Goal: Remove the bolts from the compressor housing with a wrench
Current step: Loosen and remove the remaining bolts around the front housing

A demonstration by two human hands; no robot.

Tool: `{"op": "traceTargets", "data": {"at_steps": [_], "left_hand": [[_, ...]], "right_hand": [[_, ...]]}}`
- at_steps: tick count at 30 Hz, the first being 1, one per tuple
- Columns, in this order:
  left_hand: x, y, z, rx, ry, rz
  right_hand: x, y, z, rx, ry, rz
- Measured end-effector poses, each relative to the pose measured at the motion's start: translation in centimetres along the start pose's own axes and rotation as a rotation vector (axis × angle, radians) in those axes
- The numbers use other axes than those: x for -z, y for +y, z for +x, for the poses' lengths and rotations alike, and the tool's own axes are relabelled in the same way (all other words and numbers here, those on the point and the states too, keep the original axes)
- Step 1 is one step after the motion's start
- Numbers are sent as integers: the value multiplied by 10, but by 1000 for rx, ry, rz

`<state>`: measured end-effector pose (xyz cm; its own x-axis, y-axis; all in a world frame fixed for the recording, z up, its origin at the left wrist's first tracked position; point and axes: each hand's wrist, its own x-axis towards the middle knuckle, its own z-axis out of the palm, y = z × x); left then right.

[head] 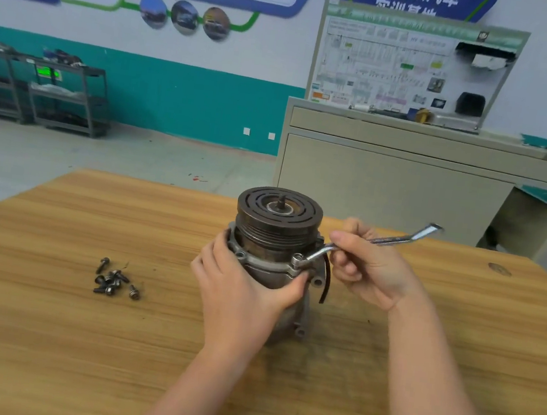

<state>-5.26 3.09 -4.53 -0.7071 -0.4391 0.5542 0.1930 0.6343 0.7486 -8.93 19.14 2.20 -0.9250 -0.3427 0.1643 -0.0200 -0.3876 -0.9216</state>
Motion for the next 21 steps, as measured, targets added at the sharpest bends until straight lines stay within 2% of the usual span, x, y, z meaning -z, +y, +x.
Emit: {"op": "traceTargets", "data": {"at_steps": [3, 7, 11, 19, 21], "left_hand": [[-3, -4, -1, -5, 9, 2], [-5, -6, 1, -6, 8, -16], [-5, -7, 0, 3, -2, -27], [-3, 0, -3, 24, 46, -4], [-1, 2, -3, 41, 35, -34]], "right_hand": [[-3, 4, 20, 18, -22, 89], [-12, 9, 11, 319, 176, 119], [-25, 19, -12, 477, 426, -164], [-60, 39, -38, 692, 648, -584], [-79, 45, -41, 785, 663, -823]]}}
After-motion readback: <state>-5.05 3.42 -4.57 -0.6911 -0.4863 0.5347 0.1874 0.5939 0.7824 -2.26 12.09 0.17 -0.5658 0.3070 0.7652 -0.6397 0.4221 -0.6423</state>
